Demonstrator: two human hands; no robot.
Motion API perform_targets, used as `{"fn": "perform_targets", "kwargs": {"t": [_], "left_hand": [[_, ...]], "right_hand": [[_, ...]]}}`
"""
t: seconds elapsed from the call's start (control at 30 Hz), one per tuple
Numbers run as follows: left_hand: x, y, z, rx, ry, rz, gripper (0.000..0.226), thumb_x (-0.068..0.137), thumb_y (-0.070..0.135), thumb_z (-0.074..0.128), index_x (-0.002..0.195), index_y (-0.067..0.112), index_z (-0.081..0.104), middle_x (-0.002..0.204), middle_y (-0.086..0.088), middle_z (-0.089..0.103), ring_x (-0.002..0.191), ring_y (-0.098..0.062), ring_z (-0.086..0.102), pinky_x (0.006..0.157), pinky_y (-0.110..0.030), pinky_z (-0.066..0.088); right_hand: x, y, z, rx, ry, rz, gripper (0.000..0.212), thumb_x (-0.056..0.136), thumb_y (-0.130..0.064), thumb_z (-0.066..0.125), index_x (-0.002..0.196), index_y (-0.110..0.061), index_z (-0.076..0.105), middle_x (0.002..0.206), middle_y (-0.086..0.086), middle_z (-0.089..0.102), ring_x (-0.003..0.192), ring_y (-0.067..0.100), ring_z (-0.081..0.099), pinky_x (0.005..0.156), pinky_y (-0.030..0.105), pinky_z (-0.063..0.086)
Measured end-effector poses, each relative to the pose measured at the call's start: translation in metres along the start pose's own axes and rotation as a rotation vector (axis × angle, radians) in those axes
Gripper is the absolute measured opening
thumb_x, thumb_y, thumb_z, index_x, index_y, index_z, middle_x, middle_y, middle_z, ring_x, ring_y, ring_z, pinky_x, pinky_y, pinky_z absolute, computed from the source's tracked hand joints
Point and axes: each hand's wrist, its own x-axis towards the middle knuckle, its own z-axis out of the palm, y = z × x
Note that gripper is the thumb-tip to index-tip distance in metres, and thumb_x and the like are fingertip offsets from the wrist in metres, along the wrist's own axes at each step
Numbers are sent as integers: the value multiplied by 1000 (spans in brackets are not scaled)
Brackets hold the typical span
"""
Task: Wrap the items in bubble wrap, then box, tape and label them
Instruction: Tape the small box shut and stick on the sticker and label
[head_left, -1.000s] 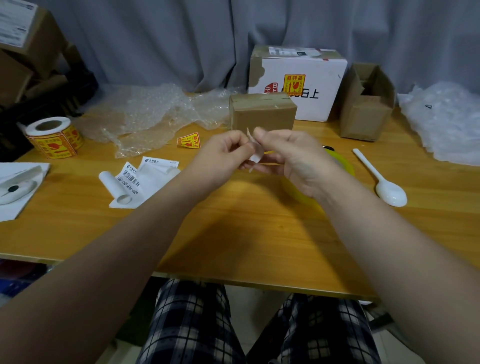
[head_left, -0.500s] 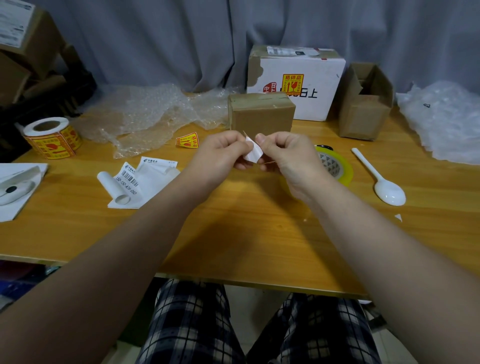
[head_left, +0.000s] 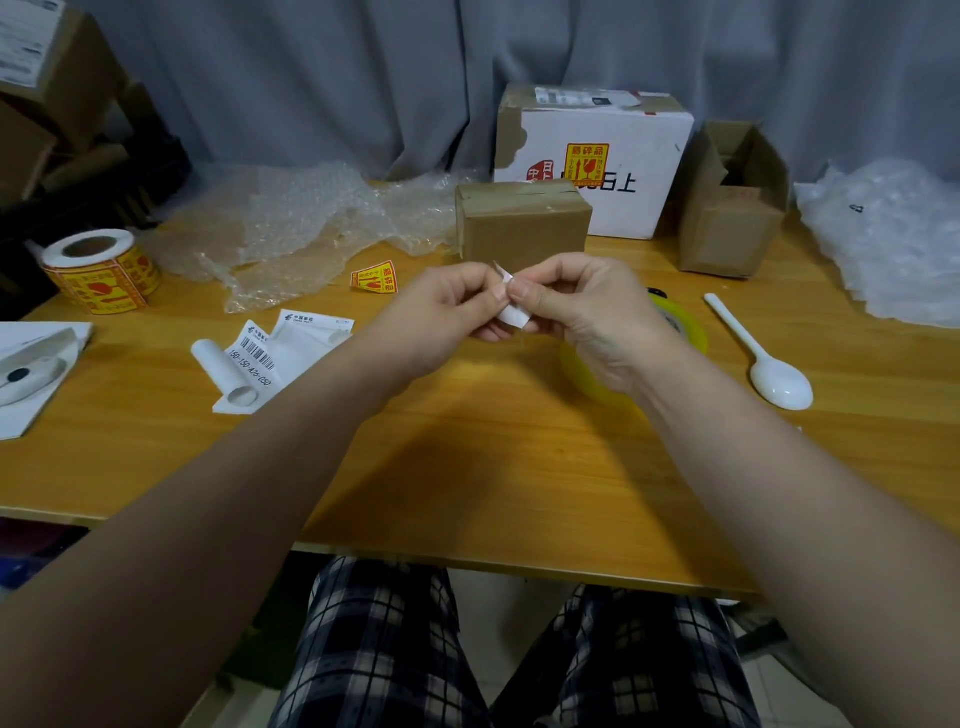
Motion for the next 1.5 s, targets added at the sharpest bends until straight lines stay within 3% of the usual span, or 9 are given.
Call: {"fn": "perform_targets", "kwargs": {"t": [0.27, 0.47, 0.67, 0.77, 0.93, 1.17, 1.27, 1.37, 1.5], "left_hand": [[-4, -1, 7, -156, 63, 25, 20, 97, 8, 47, 83, 6, 61, 85, -11, 66, 77, -15, 62, 74, -23, 51], [-6, -4, 15, -200, 158, 34, 20, 97, 8, 47, 82, 9, 60, 74, 6, 66, 73, -7, 61, 74, -23, 50], [-1, 6, 13, -78, 217, 1, 27, 99, 25, 46, 94, 2, 60, 77, 1, 63, 70, -6, 58, 71, -23, 50], [3, 13, 12, -1, 249, -17, 22, 98, 19, 48, 95, 1, 60, 78, -2, 63, 70, -8, 58, 72, -23, 51], [3, 12, 17, 115, 309, -1, 16, 97, 16, 48, 86, 9, 57, 75, 1, 60, 67, -8, 55, 72, -33, 49], [0, 9, 16, 319, 311, 42, 22, 97, 22, 48, 75, 22, 50, 86, -15, 62, 79, -34, 59, 71, -48, 48], [3, 8, 12, 370, 291, 57, 18, 97, 22, 49, 81, 14, 54, 85, -7, 59, 70, -23, 56, 64, -37, 47], [3, 8, 11, 427, 274, 67, 15, 96, 20, 51, 84, 12, 55, 72, 6, 49, 56, -6, 41, 50, -15, 32], [4, 7, 12, 390, 277, 52, 16, 95, 17, 52, 80, 11, 56, 66, 4, 49, 53, -6, 38, 50, -21, 31]], "right_hand": [[0, -5, 2, 93, -5, 92, 9, 88, -6, 62, 81, -5, 66, 68, 6, 64, 62, 12, 58, 57, 19, 49], [-1, 1, 10, 227, 105, 130, 8, 90, -7, 62, 83, -3, 64, 71, 8, 62, 64, 15, 55, 54, 18, 47], [-5, -1, 8, -190, 135, -98, 8, 92, -10, 61, 92, -7, 69, 79, 4, 68, 66, 6, 63, 62, 16, 50], [-5, -3, 8, -263, 138, -142, 11, 93, -12, 60, 87, -15, 69, 81, 7, 70, 75, 16, 67, 70, 24, 56], [-5, -5, 14, 48, 186, 36, 10, 89, -4, 61, 82, -4, 68, 77, 14, 67, 69, 23, 63, 65, 27, 54], [-4, -7, 14, 186, 162, 150, 18, 90, -7, 57, 75, -6, 67, 70, 8, 66, 68, 19, 62, 67, 31, 48], [-5, -11, 8, 124, 76, 132, 23, 93, -24, 57, 82, -7, 67, 66, 0, 68, 65, 12, 64, 60, 23, 50], [-5, -9, 7, -34, 77, 61, 9, 88, -13, 66, 81, -7, 69, 67, 1, 67, 62, 9, 62, 61, 23, 50], [-3, -8, 9, -69, 116, 57, 12, 90, -8, 63, 79, -6, 67, 68, 3, 65, 60, 9, 61, 57, 20, 51]]}}
